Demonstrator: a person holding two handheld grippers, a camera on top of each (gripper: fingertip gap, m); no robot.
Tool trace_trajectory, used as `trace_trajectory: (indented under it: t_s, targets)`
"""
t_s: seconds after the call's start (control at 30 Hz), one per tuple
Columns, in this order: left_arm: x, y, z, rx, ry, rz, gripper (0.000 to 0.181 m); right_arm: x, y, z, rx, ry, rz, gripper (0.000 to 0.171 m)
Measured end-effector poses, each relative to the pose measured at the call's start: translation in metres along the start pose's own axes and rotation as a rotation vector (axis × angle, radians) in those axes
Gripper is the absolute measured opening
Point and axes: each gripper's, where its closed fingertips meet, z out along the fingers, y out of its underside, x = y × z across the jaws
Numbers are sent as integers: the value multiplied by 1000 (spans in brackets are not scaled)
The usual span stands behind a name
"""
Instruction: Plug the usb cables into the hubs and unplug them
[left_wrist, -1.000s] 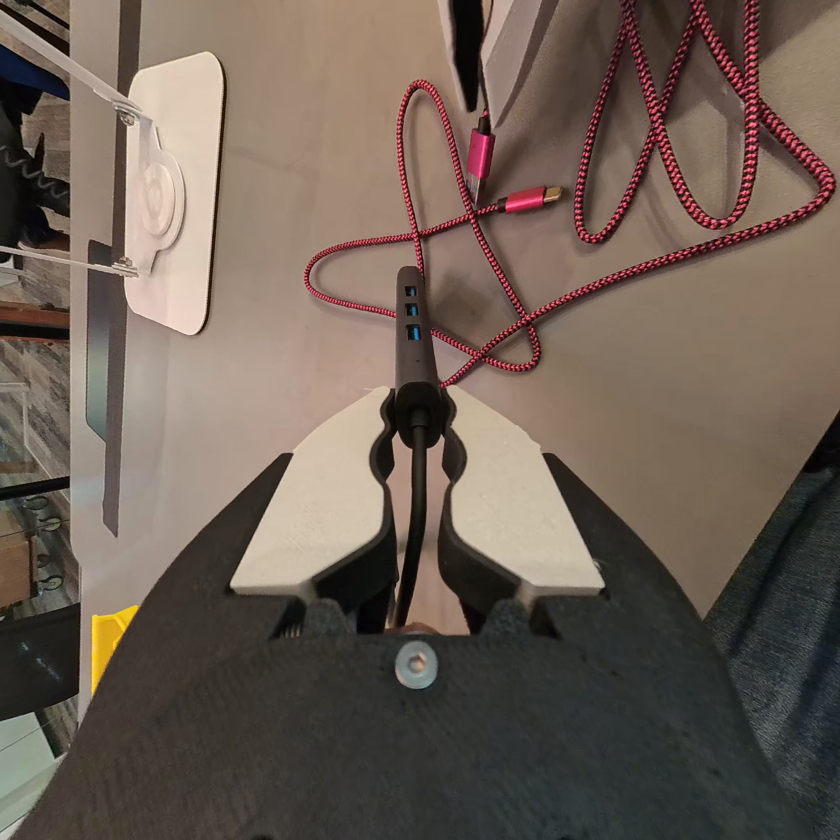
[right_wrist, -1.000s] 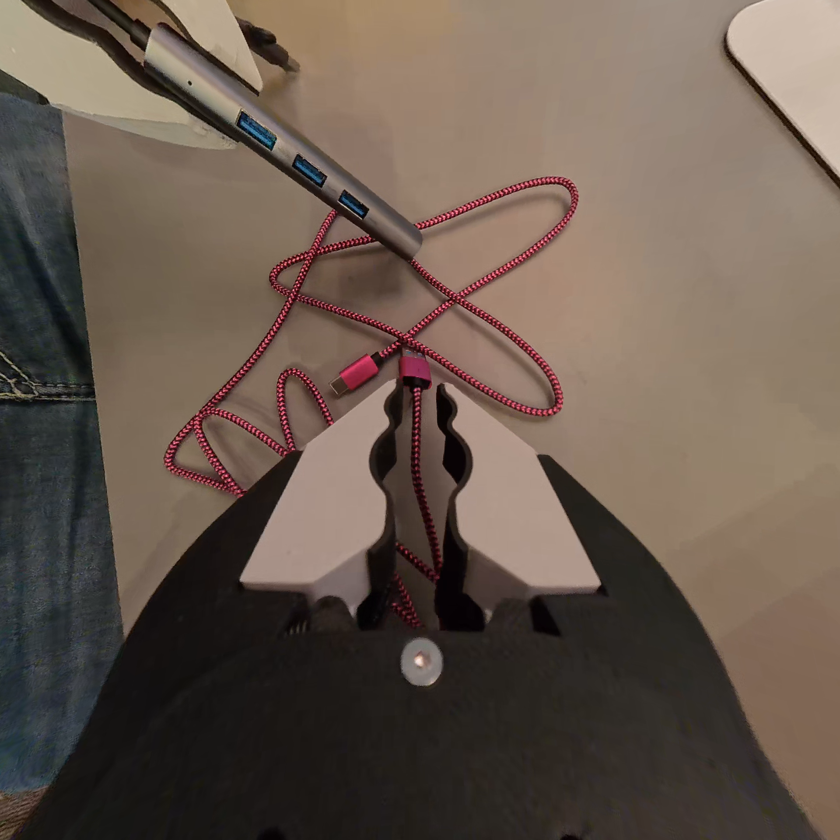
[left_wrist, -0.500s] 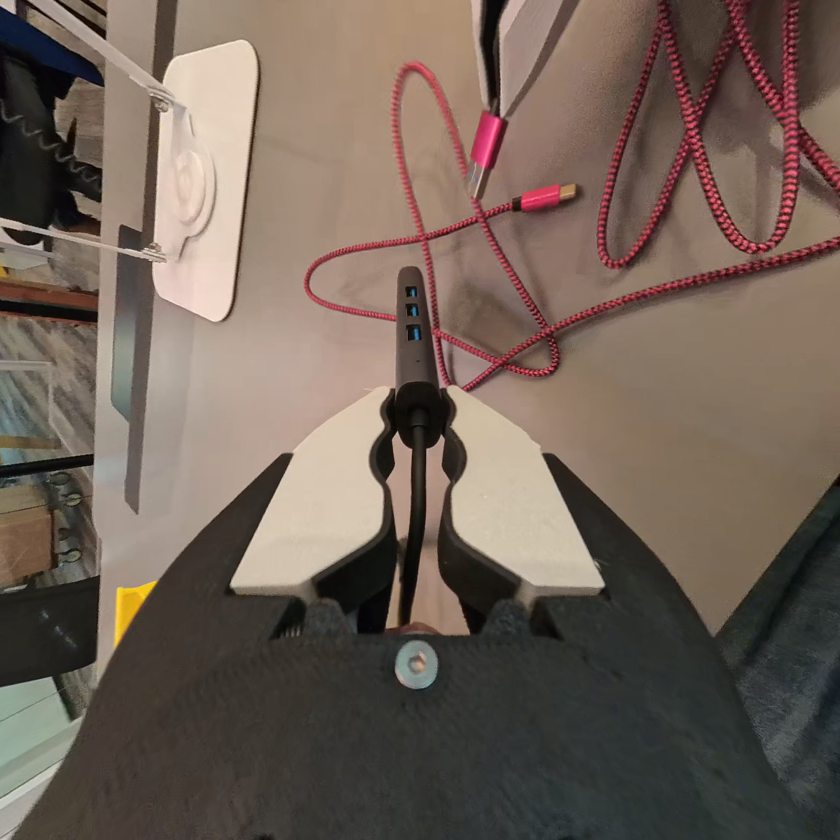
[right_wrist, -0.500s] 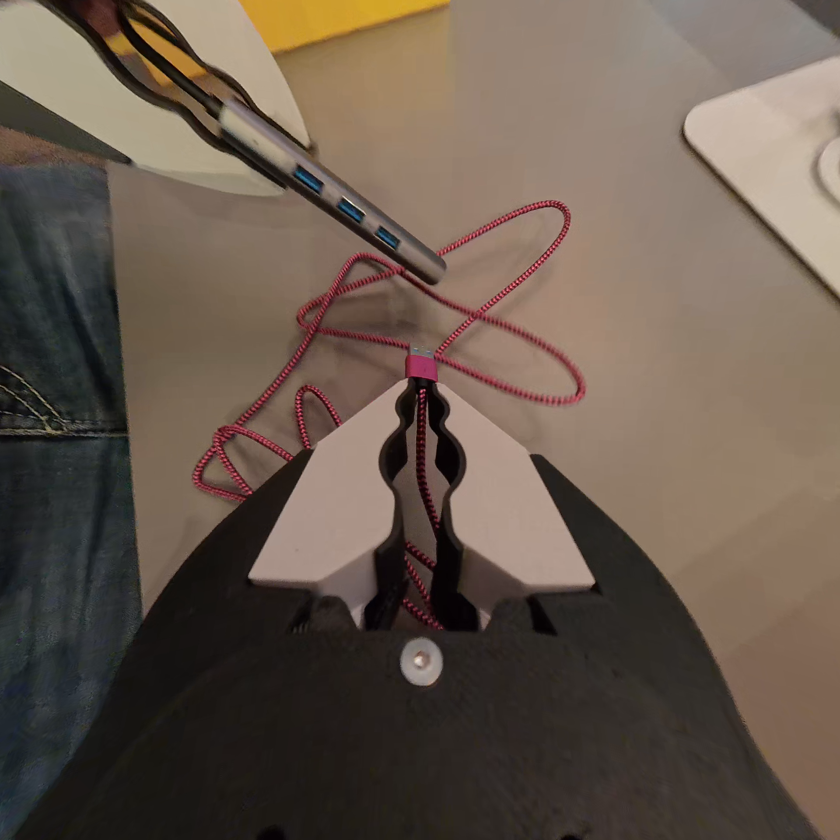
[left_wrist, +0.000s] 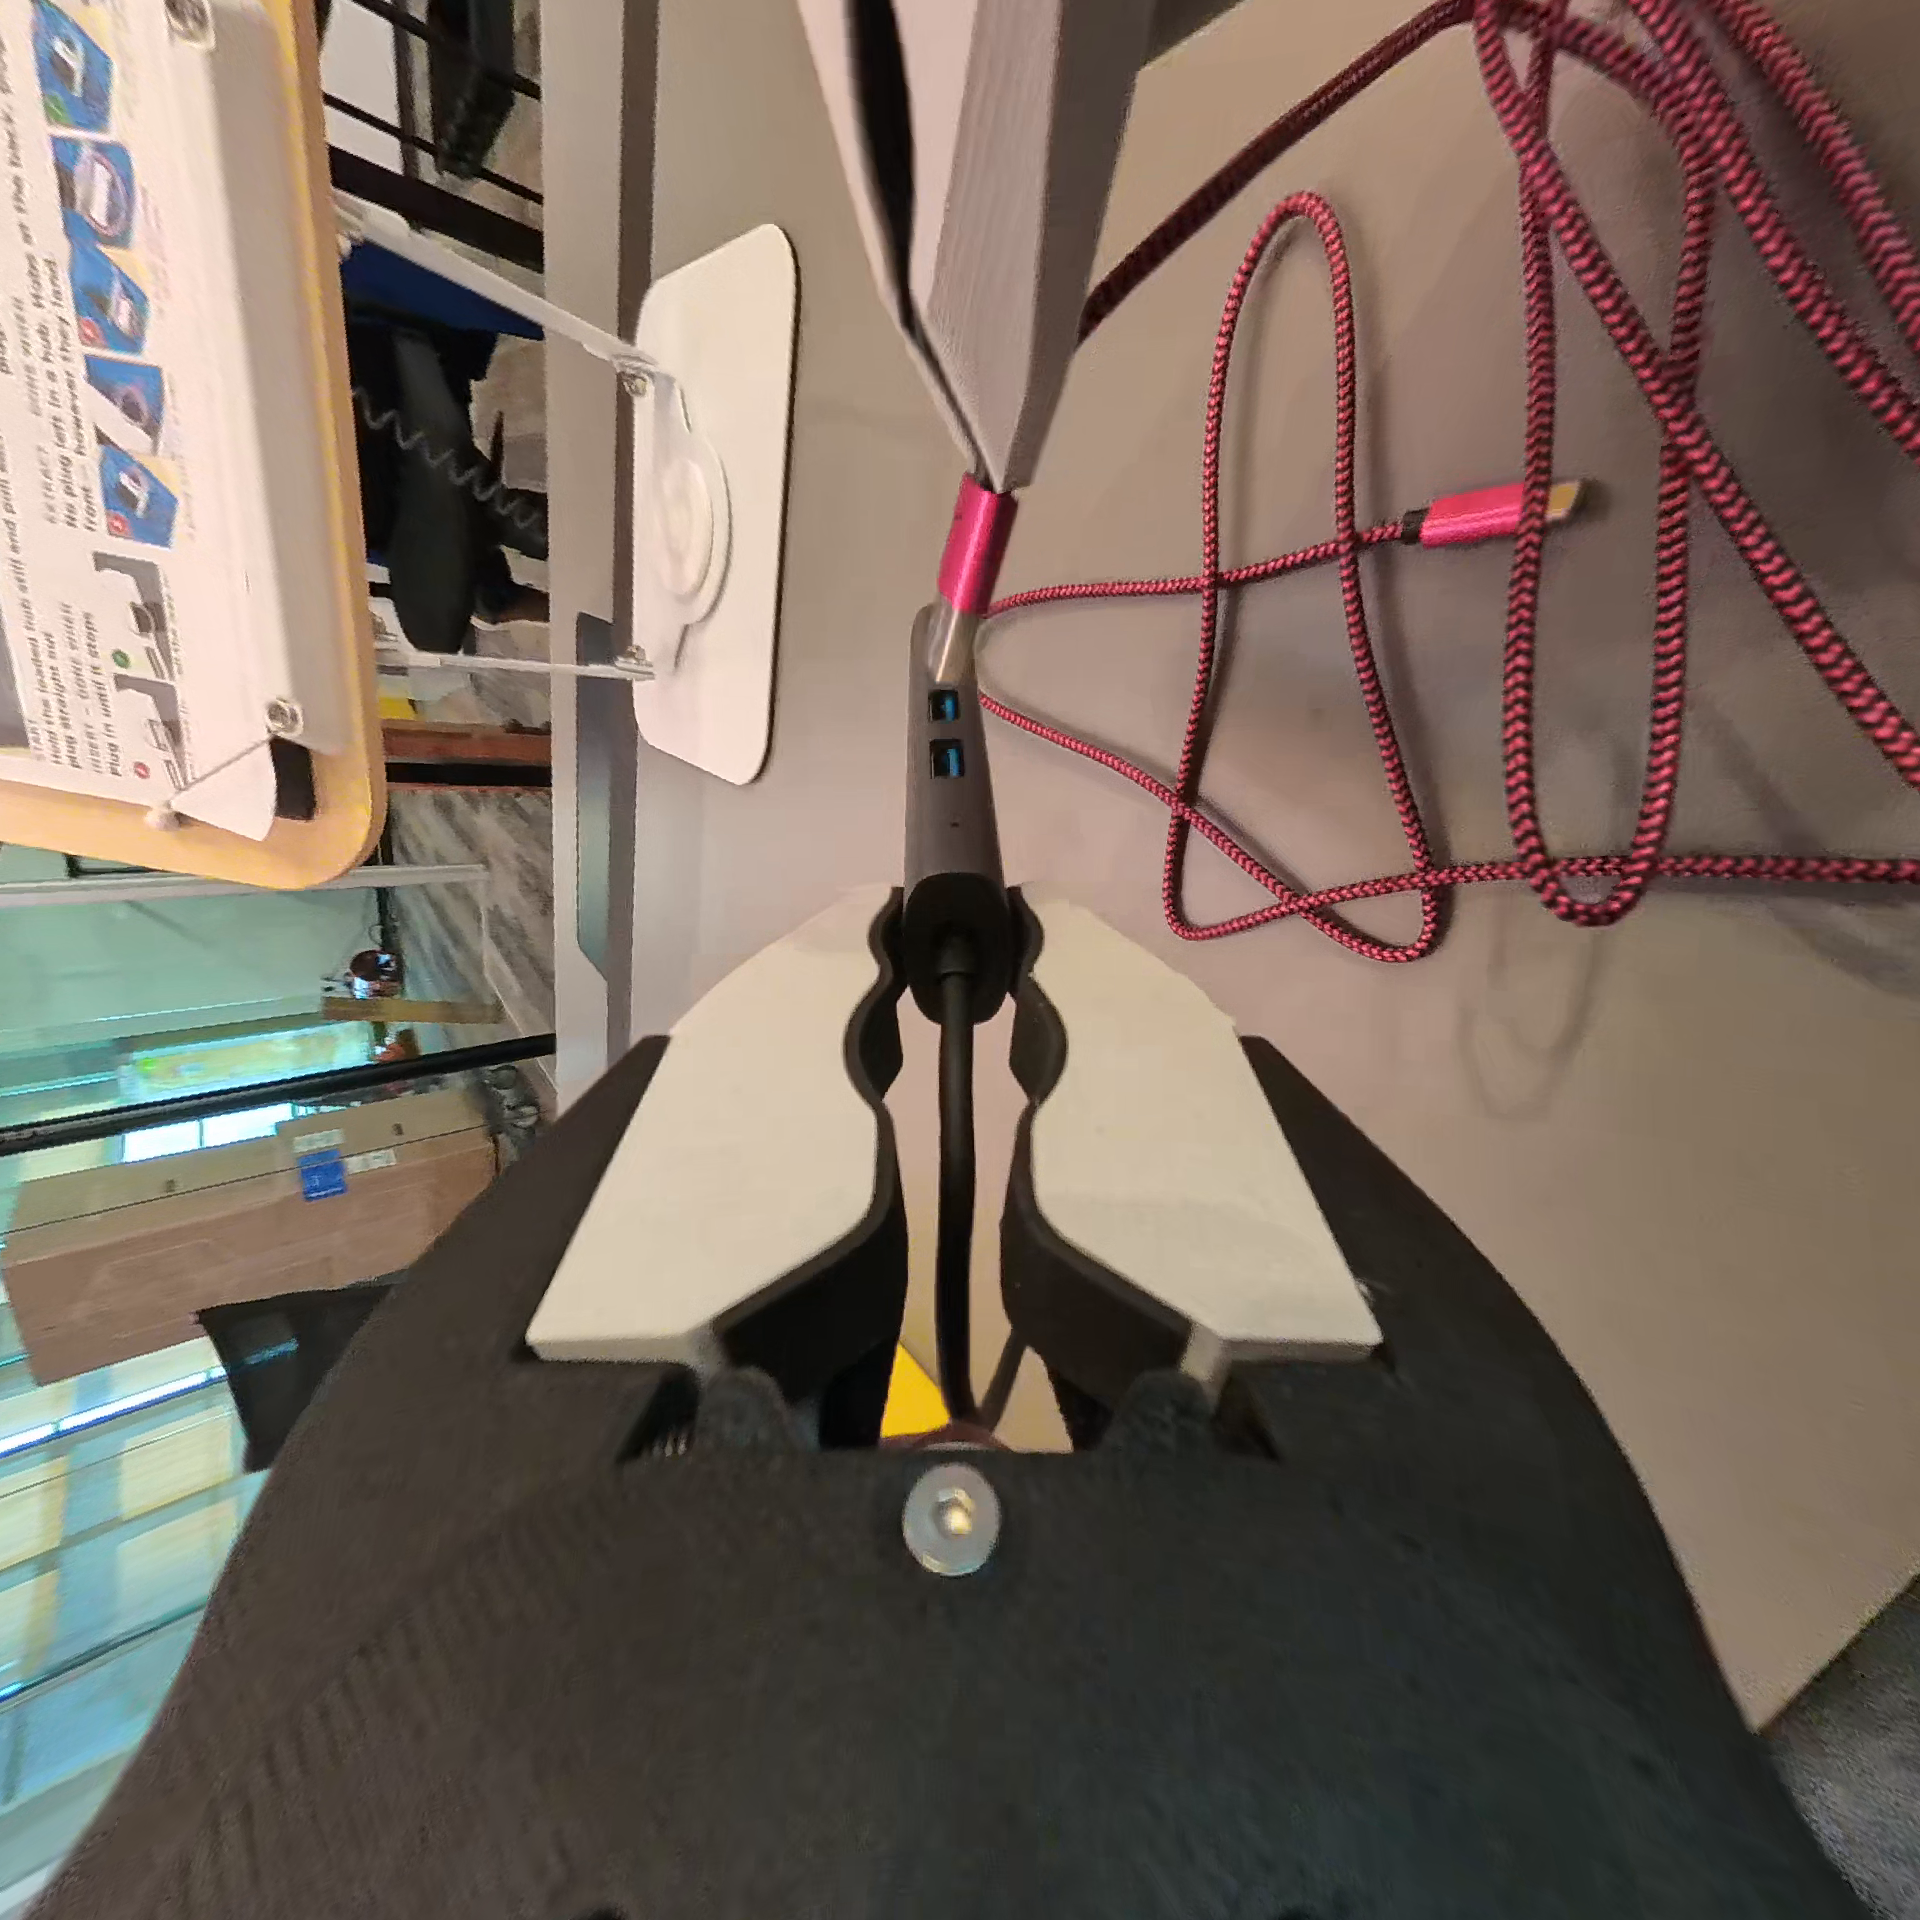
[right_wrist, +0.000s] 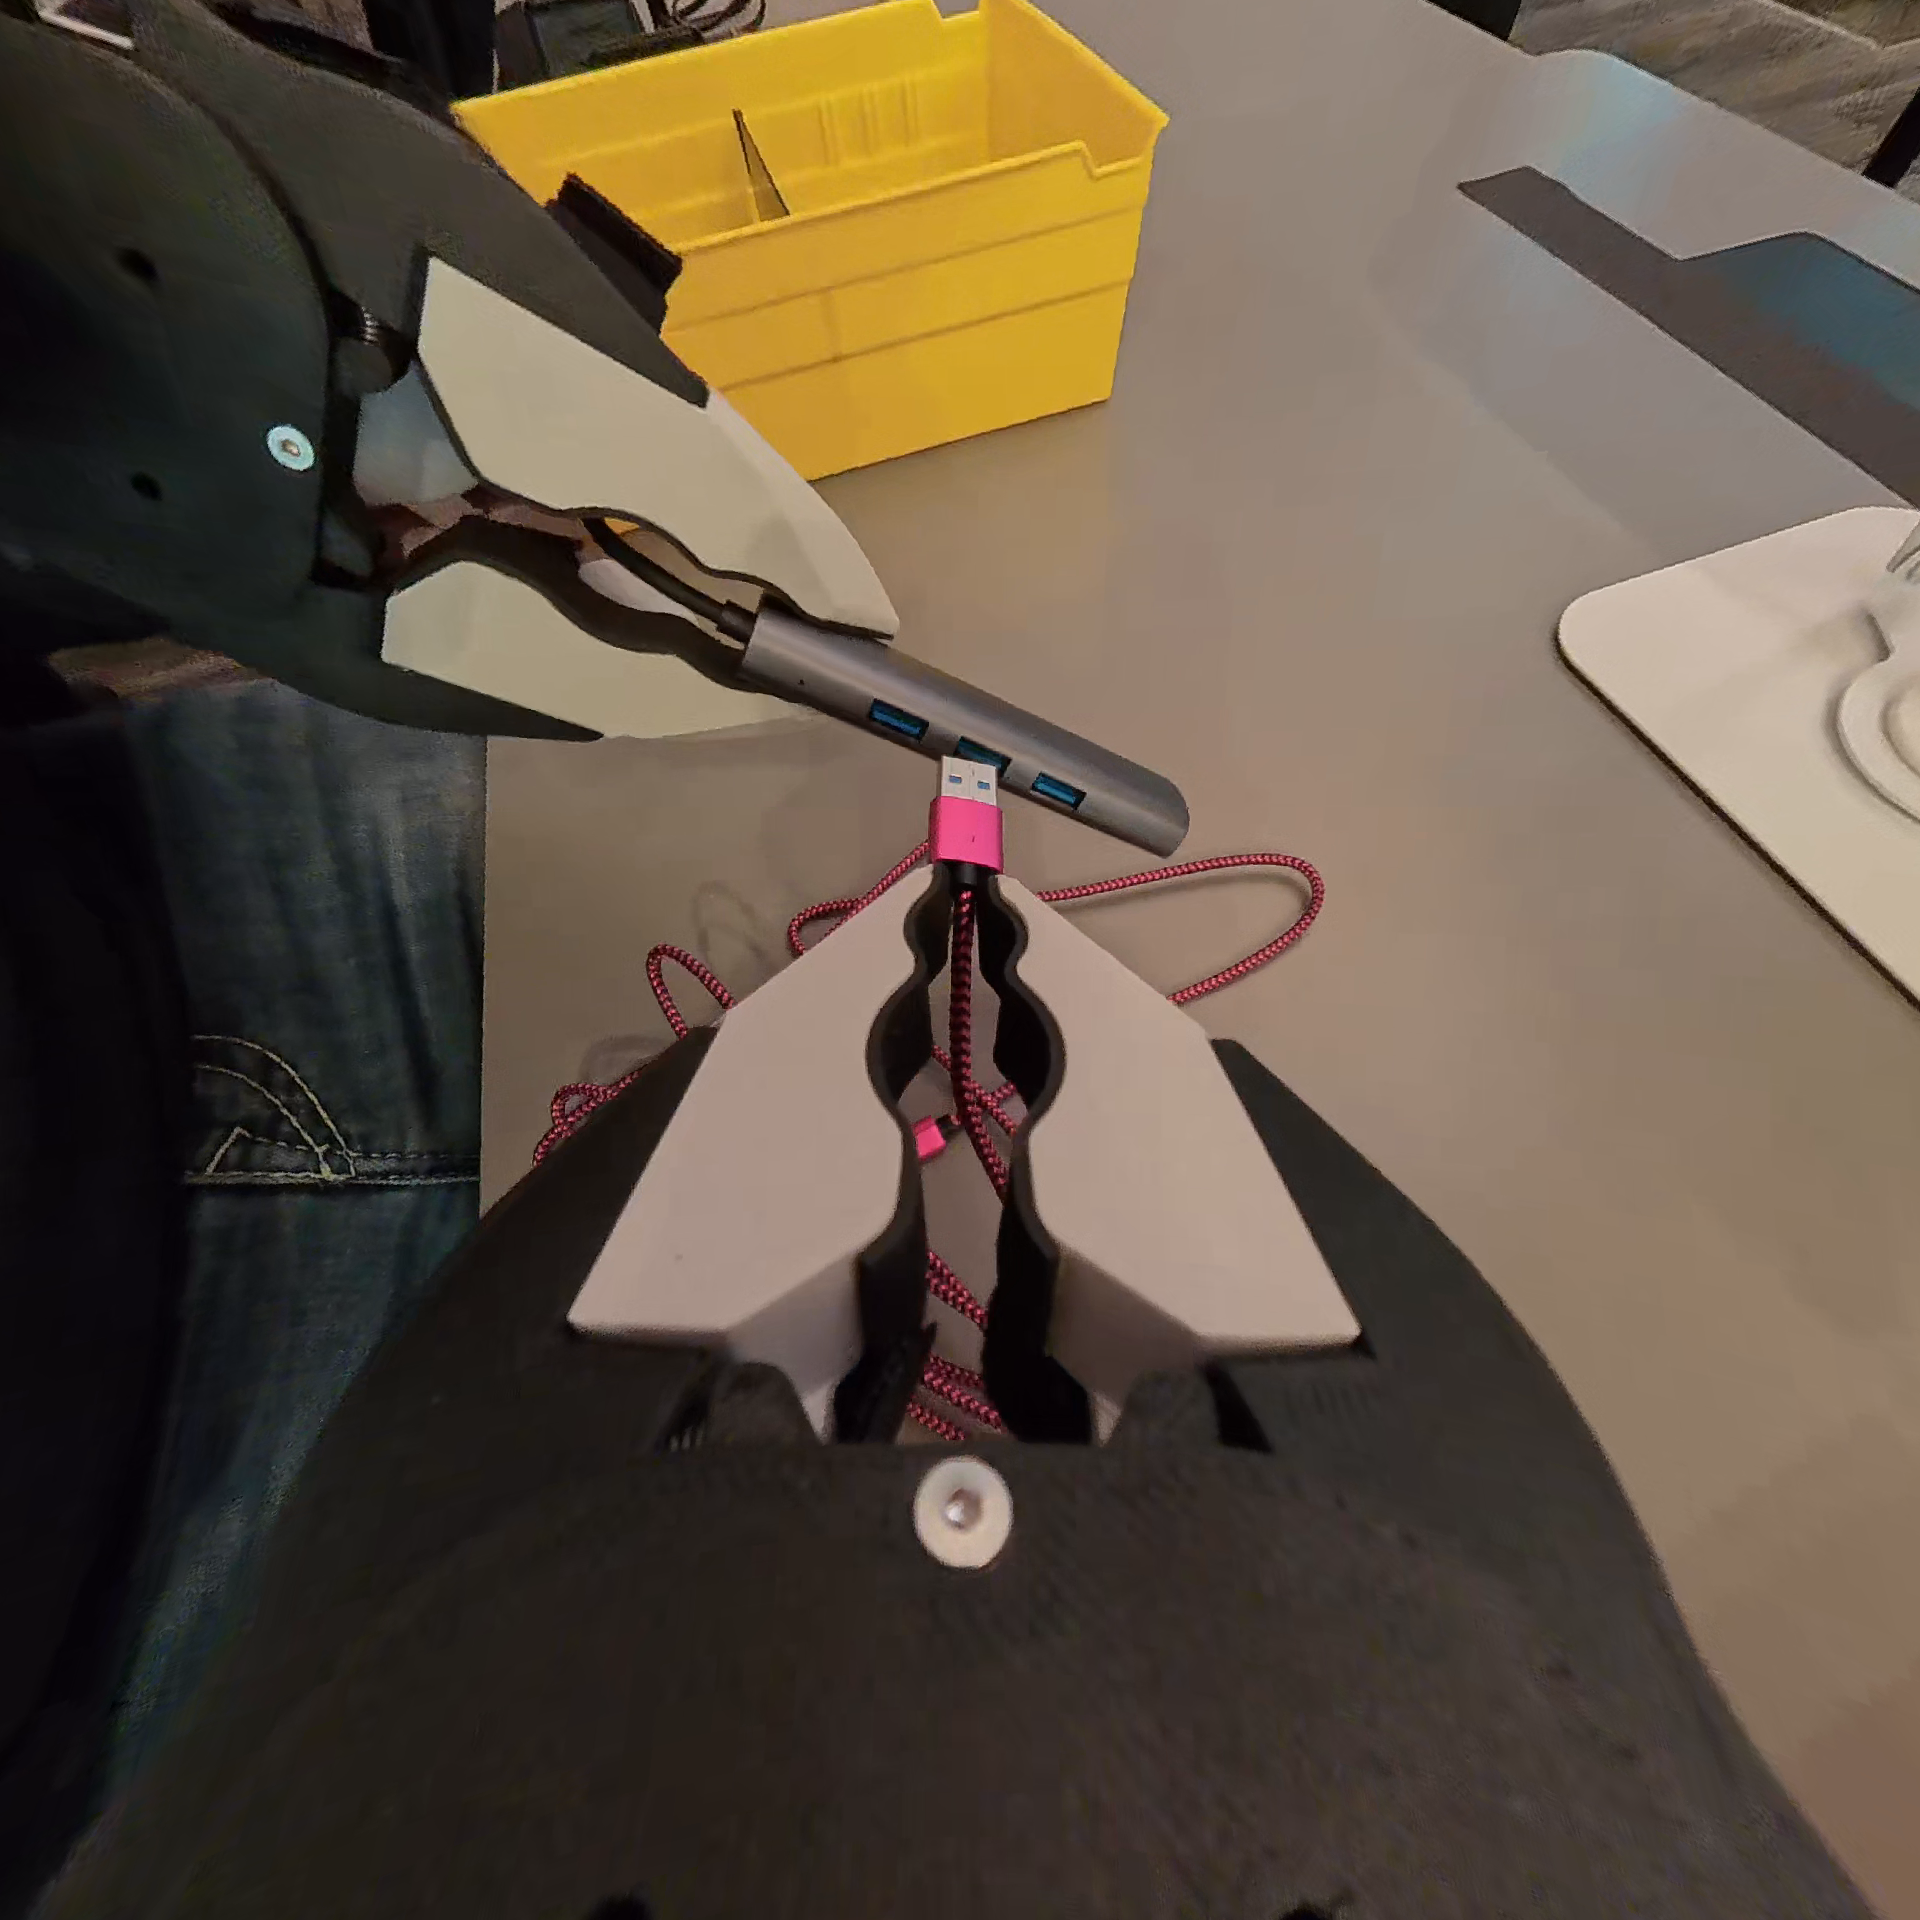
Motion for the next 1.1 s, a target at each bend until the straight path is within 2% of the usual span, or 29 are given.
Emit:
trace_trajectory:
  t_s: [0.57, 1.1]
  targets:
    - [-2, -10, 2, 12, -56, 76, 16, 6, 6, 2, -52, -25, 59, 2]
    - [-3, -17, 4, 14, -78, 152, 16, 11, 5, -3, -3, -52, 124, 3]
